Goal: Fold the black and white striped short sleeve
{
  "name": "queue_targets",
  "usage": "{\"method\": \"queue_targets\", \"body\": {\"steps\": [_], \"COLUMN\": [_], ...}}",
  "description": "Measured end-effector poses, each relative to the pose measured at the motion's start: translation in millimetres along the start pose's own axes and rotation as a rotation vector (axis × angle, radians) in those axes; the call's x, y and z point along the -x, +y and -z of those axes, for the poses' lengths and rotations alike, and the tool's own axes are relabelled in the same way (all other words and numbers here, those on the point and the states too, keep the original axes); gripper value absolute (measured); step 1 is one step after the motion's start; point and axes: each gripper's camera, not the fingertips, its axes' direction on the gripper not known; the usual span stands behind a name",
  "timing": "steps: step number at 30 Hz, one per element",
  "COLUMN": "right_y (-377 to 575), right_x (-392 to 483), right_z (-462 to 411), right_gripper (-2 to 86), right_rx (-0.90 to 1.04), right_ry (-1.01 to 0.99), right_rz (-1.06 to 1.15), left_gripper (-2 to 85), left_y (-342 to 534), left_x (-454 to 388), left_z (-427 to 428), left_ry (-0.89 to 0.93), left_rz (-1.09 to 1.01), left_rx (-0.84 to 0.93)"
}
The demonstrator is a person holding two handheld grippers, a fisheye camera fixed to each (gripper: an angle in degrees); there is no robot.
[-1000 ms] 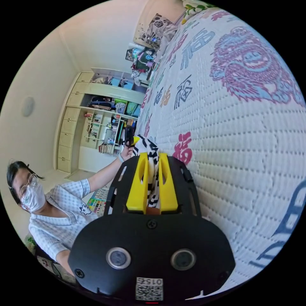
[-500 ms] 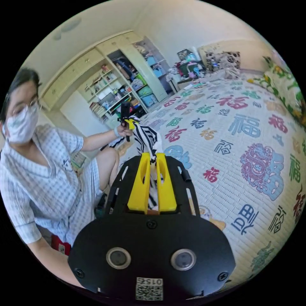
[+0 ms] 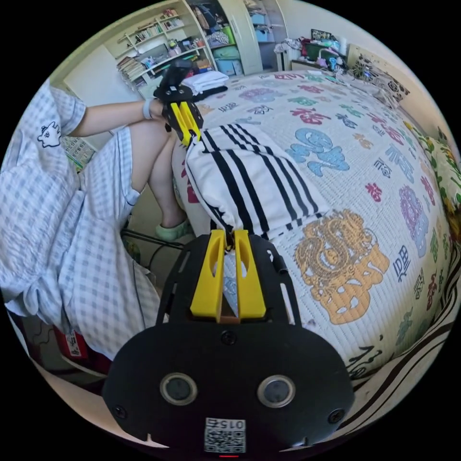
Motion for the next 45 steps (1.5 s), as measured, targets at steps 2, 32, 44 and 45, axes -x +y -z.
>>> {"method": "queue_targets", "body": {"steps": [2,32,44,45], "right_y": [2.8,115.6,173.4,174.3], "right_x": [3.7,-165.8,-171.6,-171.8], "right_z": [-3.9,12.1,15.5,15.5], "right_gripper": [5.0,-0.5,0.6,1.0], "right_rx": [0.054,-0.416,-0.528,-0.514], "right_ry": [0.007,-0.509,-0.595,-0.587], "right_rz": [-0.026,-0.878,-0.924,-0.923], "left_gripper": [3.8,-0.8,0.3,0.5], "left_y": [-3.8,-28.3,-22.7,-21.8], "left_x": [-11.7,30.1,16.8,18.2], "left_z": [-5.8,-18.2,-13.7,-12.7], "left_ry": [-0.031,-0.08,-0.042,-0.018], "left_rz": [0.017,0.59,0.555,0.556], "left_rx": [0.042,-0.27,-0.289,-0.291]}}
